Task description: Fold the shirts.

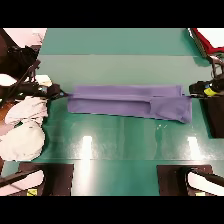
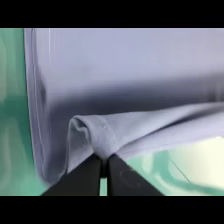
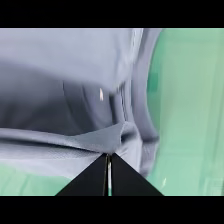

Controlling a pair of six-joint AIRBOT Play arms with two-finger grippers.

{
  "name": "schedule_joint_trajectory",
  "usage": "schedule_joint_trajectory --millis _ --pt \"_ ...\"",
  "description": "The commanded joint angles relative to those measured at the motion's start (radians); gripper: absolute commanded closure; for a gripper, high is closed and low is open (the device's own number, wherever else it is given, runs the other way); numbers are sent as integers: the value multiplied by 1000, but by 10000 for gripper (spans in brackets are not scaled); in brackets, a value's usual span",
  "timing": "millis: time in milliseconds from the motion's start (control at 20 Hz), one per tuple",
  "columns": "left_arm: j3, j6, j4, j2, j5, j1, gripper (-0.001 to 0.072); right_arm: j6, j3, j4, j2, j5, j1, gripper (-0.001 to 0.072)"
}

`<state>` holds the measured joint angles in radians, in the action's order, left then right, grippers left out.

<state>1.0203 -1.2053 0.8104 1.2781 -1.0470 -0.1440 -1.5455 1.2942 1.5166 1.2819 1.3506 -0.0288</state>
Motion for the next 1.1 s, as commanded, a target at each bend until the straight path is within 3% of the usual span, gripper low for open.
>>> schedule_joint_trajectory --millis 0,250,300,350,400,450,650,700,750,800,850,950,1050 --pt "154 -37 2 195 109 68 685 3 132 -5 151 -17 0 696" --pt "241 -62 -11 282 165 68 683 3 282 -45 319 -61 1 692" --pt "241 -63 -15 281 181 67 681 3 308 -95 346 -79 12 624" --pt "241 -64 -20 281 192 68 582 3 336 -175 373 -105 28 383" --pt "246 -68 -33 281 189 68 224 4 364 -249 394 -122 45 241" --pt "258 -90 -36 280 187 68 -13 14 396 -317 412 -124 69 216" --pt "367 -104 -38 273 30 68 -7 164 438 -454 410 16 183 213" --pt "385 -104 -49 273 -11 68 83 186 438 -451 408 76 219 213" --pt "393 -101 -61 273 -42 68 392 202 438 -451 409 128 253 213" --pt "394 -93 -74 273 -69 68 636 213 436 -452 409 166 285 213" --pt "394 -92 -77 273 -88 72 683 217 422 -453 408 178 317 191" --pt "394 -96 -80 273 -113 98 683 217 363 -460 407 175 383 57" --pt "394 -96 -78 273 -122 148 683 235 261 -519 407 149 435 36"
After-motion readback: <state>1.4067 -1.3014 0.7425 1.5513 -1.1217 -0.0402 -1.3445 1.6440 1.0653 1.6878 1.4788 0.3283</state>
